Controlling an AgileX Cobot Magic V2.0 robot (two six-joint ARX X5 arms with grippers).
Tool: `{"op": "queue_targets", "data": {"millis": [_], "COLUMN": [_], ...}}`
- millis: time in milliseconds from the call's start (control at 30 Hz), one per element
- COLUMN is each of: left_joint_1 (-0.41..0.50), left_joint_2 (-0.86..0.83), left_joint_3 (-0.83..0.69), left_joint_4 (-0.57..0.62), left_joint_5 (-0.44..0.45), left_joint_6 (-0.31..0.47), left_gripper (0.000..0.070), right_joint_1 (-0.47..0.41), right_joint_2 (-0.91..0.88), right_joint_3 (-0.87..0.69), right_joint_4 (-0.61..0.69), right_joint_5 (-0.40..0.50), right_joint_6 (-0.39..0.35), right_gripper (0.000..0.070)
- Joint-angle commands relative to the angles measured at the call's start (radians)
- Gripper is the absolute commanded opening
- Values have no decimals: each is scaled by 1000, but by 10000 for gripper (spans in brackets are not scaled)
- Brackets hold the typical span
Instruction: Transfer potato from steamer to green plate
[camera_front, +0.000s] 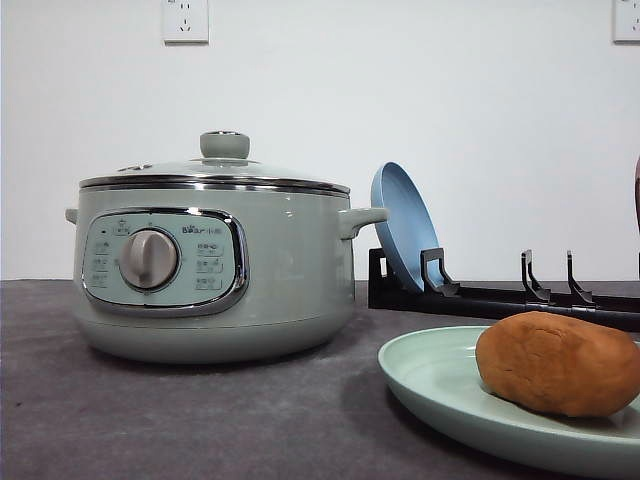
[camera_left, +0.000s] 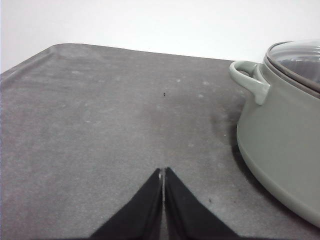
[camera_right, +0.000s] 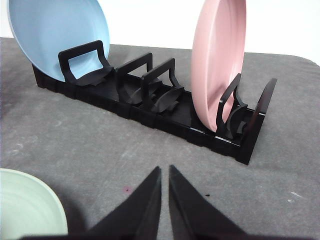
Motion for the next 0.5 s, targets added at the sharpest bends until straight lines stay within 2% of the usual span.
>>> {"op": "queue_targets", "data": {"millis": [0, 467], "left_joint_1": [3, 3], "left_joint_2": [-1, -1], "left_joint_3": [-20, -20], "left_joint_4": [-8, -8], "left_joint_5": [7, 7], "left_joint_6": [0, 0], "left_gripper": [0, 0], "right_joint_1": [-1, -1], "right_joint_2": [-2, -2], "right_joint_3": [-8, -8], "right_joint_4": [5, 21], "right_joint_5": [3, 5], "right_joint_6": [-4, -4], "right_gripper": [15, 15]}}
